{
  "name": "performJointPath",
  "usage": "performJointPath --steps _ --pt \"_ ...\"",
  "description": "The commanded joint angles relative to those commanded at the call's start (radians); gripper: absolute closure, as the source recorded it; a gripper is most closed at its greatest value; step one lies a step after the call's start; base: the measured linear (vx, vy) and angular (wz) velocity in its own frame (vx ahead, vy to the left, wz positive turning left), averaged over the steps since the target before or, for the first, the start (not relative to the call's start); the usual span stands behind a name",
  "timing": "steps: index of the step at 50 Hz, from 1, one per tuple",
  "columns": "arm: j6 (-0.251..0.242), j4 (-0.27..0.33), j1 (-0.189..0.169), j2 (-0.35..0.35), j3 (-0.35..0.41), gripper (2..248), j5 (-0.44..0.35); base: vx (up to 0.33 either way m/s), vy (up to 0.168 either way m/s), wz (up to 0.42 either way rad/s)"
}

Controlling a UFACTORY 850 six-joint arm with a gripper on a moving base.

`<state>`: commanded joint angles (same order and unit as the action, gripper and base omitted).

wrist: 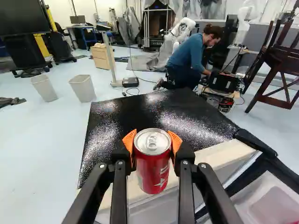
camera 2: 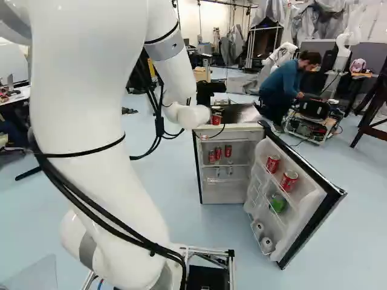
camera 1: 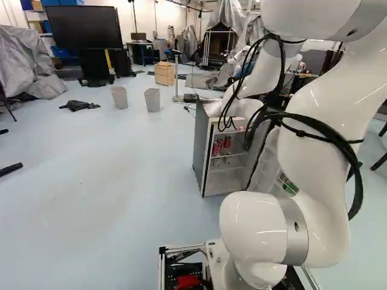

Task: Grab a drink from the fridge

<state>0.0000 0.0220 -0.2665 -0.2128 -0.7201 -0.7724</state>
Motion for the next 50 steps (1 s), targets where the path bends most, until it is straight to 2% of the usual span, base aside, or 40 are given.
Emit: performJointPath --steps 50 --pt "0.0 0.0 0.017 -0.139 -0.127 150 -0.032 0.0 0.0 0.0"
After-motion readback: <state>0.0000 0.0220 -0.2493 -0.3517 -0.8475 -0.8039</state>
